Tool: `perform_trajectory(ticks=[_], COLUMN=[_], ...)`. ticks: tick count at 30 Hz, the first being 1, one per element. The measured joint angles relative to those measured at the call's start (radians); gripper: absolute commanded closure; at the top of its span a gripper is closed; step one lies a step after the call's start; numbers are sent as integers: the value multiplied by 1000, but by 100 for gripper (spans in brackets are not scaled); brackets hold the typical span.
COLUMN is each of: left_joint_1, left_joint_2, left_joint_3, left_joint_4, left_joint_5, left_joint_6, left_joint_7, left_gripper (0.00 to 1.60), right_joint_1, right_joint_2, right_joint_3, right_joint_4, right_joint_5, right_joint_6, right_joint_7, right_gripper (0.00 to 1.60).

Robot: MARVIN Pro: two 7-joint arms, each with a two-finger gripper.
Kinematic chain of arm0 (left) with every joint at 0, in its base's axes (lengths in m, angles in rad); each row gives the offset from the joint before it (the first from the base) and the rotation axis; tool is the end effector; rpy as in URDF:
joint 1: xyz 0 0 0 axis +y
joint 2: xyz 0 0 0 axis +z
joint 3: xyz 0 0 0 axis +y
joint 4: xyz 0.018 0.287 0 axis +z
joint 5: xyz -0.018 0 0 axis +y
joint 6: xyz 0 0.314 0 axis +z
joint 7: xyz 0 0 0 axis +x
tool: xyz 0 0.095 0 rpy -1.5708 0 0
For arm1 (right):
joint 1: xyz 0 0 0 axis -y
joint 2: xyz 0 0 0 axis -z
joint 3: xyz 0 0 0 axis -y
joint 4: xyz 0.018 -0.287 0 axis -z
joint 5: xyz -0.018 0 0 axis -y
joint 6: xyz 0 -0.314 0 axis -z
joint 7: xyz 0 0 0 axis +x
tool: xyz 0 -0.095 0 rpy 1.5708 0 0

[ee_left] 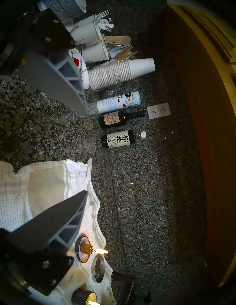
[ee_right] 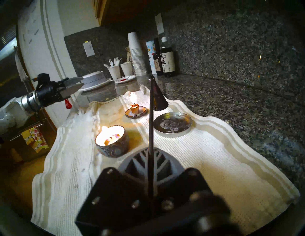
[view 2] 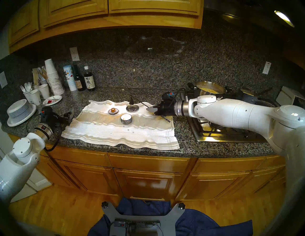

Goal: Put out candle flame

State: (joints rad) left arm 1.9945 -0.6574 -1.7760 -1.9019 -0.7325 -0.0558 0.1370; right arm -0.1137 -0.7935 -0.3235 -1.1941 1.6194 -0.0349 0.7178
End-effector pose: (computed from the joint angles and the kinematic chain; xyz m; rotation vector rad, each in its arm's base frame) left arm 0.3518 0.1983 -0.1926 -2.1118 0.2070 -2.1552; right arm 0.5217 -0.0052 -0.1800 -1.8219 -0.9270 -1.1606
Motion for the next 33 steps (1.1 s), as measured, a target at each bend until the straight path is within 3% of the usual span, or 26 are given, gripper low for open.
perform_trajectory(ticks=[8,13,33], left_joint_1=[0,0,0], left_joint_2=[0,0,0], left_joint_3=[0,0,0], left_joint_4=[0,0,0], left_joint_5=[0,0,0], left_joint_6=[0,0,0], left_joint_7=[0,0,0], left_gripper=[0,0,0], right_joint_1=[0,1,4], right_joint_2=[41,59,77], right_joint_3=[-5,-9,-27], right_joint_4=[-33,-60,-88], right_joint_5=[-3,-8,-30], right_joint_6=[-11,-12,-11], right_joint_7=[146,195,221], right_gripper=[160,160,160])
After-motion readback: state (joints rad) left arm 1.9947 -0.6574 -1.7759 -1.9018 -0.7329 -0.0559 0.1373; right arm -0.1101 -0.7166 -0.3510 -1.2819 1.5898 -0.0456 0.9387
